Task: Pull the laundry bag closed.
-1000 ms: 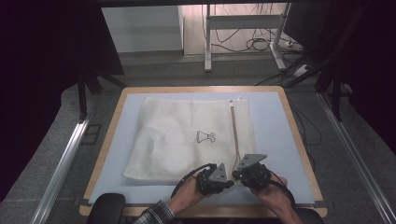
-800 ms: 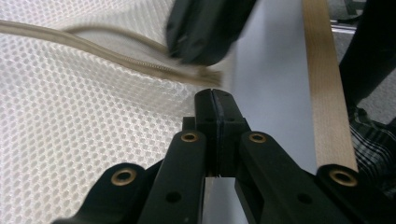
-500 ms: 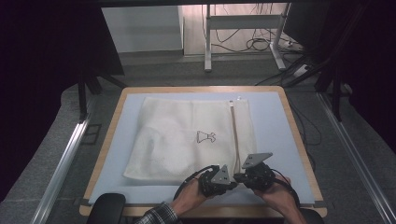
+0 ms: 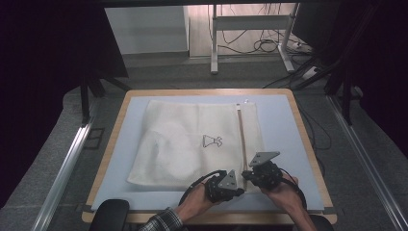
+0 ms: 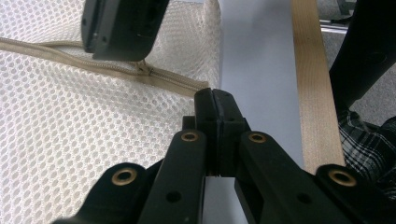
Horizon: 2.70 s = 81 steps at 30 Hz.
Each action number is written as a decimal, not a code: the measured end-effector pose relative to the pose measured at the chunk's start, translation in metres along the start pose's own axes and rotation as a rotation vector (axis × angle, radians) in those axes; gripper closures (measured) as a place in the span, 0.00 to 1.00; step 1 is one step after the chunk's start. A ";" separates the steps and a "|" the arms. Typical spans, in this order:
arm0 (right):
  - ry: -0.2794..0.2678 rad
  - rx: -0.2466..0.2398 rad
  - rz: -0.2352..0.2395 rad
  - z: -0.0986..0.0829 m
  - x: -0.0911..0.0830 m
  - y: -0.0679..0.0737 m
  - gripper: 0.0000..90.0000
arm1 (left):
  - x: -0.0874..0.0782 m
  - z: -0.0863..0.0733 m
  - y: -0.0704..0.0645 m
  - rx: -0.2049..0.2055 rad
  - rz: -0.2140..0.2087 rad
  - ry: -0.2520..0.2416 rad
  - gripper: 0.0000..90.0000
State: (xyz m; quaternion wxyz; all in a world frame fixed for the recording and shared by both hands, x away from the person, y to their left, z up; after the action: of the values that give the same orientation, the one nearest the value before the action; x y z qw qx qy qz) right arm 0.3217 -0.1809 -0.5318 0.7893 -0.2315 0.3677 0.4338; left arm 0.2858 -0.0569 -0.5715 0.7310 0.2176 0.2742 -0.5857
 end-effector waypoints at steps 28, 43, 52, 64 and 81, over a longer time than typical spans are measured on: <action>-0.023 0.055 -0.014 0.003 0.003 -0.020 0.97 | -0.001 0.006 0.018 -0.092 0.072 -0.037 0.95; -0.013 -0.012 -0.022 0.005 0.009 -0.029 0.97 | 0.005 0.004 0.016 -0.105 0.057 -0.001 1.00; -0.016 -0.012 -0.044 0.011 0.013 -0.041 0.97 | 0.004 0.004 0.017 -0.094 0.058 0.008 1.00; -0.018 -0.009 -0.046 0.017 0.018 -0.053 0.97 | 0.004 0.004 0.017 -0.081 0.065 0.010 1.00; -0.031 -0.005 -0.055 0.027 0.025 -0.066 0.97 | 0.005 0.004 0.016 -0.089 0.063 -0.002 1.00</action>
State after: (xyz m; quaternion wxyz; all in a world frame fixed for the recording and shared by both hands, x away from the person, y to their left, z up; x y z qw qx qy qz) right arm 0.3973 -0.1838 -0.5311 0.8060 -0.2367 0.3478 0.4164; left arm 0.3025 -0.0598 -0.5717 0.7584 0.1928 0.2923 -0.5497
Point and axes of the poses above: each handheld gripper's, and its own axes: x roughly forward along the jaws, z roughly out of its top, y roughly to its left, the point moved 5 cm from there along x, roughly forward along the jaws, and after that the axes turned 2 degrees about -x, right-handed, at the moved point
